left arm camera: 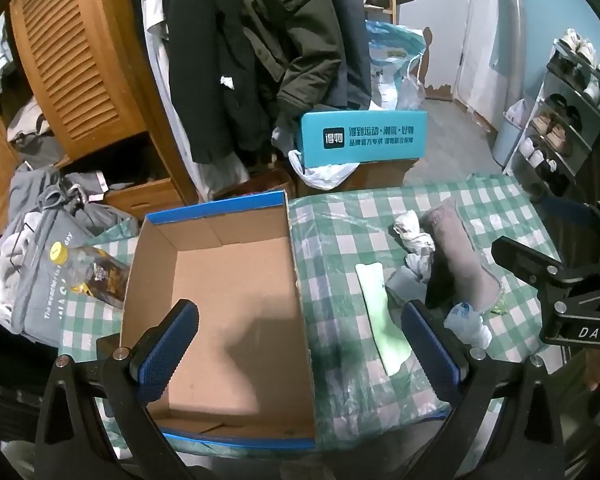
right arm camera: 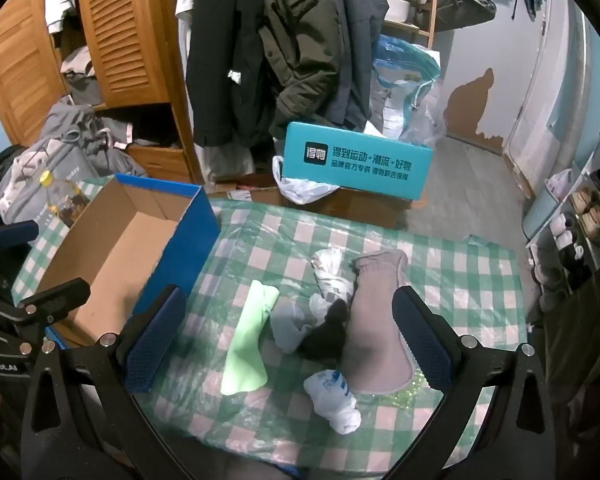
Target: Organize soft objects
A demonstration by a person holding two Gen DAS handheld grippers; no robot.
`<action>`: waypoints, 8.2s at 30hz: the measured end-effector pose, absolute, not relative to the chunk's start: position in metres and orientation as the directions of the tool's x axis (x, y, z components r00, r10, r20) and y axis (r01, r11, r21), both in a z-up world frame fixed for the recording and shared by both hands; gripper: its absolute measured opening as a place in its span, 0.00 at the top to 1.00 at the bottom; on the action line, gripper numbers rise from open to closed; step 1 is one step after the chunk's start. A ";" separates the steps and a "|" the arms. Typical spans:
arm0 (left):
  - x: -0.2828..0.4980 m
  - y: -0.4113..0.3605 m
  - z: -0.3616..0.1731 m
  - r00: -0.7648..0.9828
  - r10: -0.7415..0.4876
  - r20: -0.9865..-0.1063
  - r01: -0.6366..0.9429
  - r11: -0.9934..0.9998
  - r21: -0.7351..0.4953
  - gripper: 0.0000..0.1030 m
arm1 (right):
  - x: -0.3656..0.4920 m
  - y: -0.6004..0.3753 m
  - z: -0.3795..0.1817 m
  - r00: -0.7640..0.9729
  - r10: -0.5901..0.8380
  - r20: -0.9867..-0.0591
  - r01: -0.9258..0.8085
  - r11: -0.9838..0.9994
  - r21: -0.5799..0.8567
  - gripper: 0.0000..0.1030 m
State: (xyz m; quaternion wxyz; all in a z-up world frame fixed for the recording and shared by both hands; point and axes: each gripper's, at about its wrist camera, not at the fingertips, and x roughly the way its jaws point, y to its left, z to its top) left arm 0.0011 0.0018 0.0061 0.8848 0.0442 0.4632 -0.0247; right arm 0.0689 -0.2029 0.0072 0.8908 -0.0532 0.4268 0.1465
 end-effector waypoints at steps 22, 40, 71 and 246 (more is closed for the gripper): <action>0.000 0.001 0.007 0.587 -0.009 -0.809 0.089 0.995 0.054 0.01 | 0.069 -0.203 0.006 0.591 0.213 -0.778 -0.306 0.952 0.028 0.02; -0.003 0.000 0.004 0.582 -0.018 -0.813 0.092 0.995 0.044 0.01 | 0.068 -0.202 0.004 0.589 0.210 -0.780 -0.306 0.952 0.025 0.02; -0.003 -0.004 0.003 0.576 -0.025 -0.817 0.096 0.995 0.038 0.01 | 0.068 -0.205 0.004 0.586 0.207 -0.783 -0.306 0.952 0.023 0.02; 0.160 -0.115 -0.218 0.209 0.060 -0.976 0.166 0.982 0.096 0.92 | 0.087 -0.271 -0.145 0.249 0.201 -0.948 -0.253 0.958 0.136 0.55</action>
